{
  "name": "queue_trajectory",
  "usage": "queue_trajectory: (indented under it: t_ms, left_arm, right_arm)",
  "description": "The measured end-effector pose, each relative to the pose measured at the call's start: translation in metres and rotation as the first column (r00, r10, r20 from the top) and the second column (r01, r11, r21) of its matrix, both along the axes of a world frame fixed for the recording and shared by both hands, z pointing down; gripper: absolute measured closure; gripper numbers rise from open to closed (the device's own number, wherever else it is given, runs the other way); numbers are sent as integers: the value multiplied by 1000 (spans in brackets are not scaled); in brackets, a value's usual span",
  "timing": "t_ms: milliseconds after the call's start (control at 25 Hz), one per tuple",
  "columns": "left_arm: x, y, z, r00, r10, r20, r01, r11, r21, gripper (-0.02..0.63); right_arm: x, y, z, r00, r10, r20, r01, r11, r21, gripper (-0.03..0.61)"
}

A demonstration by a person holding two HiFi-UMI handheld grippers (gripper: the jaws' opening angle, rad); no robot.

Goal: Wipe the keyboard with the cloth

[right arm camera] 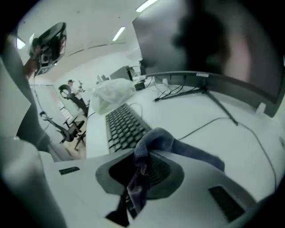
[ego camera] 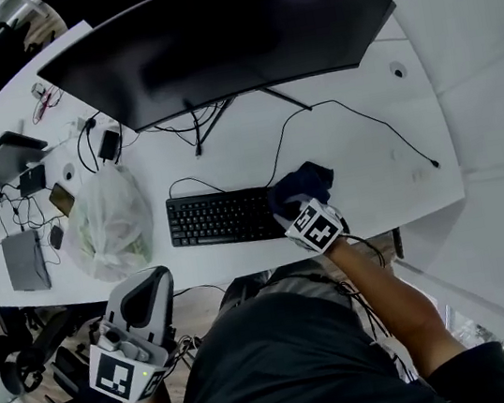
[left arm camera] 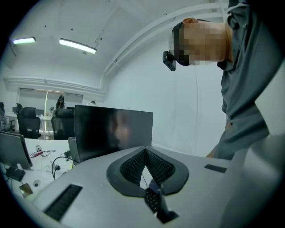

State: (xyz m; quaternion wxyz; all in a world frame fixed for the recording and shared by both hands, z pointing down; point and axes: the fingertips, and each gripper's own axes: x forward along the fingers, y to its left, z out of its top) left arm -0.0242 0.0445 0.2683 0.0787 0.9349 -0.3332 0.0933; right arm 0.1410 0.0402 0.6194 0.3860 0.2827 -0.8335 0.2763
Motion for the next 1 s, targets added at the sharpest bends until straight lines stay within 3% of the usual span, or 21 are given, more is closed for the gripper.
queue_trajectory:
  t_ms: [80,160,360,440,520,600,680,760,840,1000]
  left_arm:
    - [-7,0,1,1000,9,3,-9,1000,3,609]
    - [-12,1,-2,1000,22,-3,-22,1000,4,609]
    - [-26,-4,-3,998,51,-45,-51,999,1,609]
    - [-31,-6,0,997,70,-41,-71,997,-2,609]
    - [-36,-7,5,996,88,-19,-88,996,1,609]
    - [-33,-9,3,994,110,-24,-110,994,7,609]
    - [-32,-8,1,992,126,-30,-126,992,13,609]
    - [-34,-9,-1,990,133,-43,-133,991,17,609]
    - [-34,-10,-4,988,136,-72,-136,991,14,609]
    - [-43,-12,7,992,124,-36,-124,992,6,609]
  right_arm:
    - [4,-36,5,996,89,-28,-89,996,14,528]
    - [0,-38,12,987,156,-40,-156,988,-19,528]
    - [-35,19,20,999,39,-21,-39,999,-35,528]
    - [-16,-4,16,992,122,-13,-122,992,0,529]
    - [20,-40,7,962,268,-51,-264,962,73,529]
    - [41,-51,6,929,362,-81,-356,931,80,529]
    - [23,-23,9,944,320,-78,-319,947,32,529]
    - [-11,18,16,981,180,-77,-180,984,2,529]
    - [-23,32,21,991,112,-68,-113,994,-11,529]
    - [33,-33,3,949,300,-94,-294,953,81,529]
